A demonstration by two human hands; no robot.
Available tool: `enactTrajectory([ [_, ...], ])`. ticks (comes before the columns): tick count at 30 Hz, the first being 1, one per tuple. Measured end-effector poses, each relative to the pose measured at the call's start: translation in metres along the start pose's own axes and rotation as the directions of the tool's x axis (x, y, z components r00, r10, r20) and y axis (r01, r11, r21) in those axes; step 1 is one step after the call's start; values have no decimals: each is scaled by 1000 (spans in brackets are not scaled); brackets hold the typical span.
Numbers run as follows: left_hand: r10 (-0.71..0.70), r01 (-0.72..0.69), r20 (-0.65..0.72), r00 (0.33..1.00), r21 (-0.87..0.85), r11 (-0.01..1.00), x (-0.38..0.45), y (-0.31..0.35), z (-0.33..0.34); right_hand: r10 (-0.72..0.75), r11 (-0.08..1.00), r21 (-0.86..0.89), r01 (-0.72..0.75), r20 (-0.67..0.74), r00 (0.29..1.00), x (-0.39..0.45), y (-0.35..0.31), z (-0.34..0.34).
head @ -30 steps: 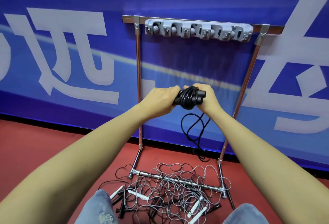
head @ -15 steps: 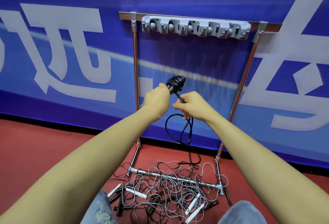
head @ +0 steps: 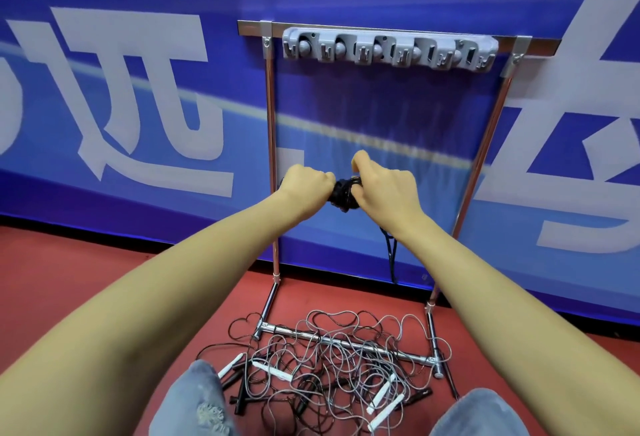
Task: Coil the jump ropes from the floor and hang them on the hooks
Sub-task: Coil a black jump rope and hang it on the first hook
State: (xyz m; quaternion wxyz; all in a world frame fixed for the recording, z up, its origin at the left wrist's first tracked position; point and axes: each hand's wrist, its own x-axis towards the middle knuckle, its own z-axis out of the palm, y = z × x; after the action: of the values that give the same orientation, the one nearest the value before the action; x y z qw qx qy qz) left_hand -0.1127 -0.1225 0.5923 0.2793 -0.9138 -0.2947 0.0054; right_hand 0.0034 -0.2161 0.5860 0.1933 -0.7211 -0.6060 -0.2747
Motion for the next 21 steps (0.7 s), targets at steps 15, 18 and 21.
enactTrajectory([
  [15,391,-440,-616,684,79,894,-13,-15,16,78,996,-62,-63,272,959,11,23,3],
  [18,239,-454,-641,730,-192,870,-18,-11,4,119,986,85,-146,265,957,11,19,-1],
  [21,-43,-228,-414,909,-582,780,-24,-3,-5,222,923,240,-302,310,925,12,14,0],
])
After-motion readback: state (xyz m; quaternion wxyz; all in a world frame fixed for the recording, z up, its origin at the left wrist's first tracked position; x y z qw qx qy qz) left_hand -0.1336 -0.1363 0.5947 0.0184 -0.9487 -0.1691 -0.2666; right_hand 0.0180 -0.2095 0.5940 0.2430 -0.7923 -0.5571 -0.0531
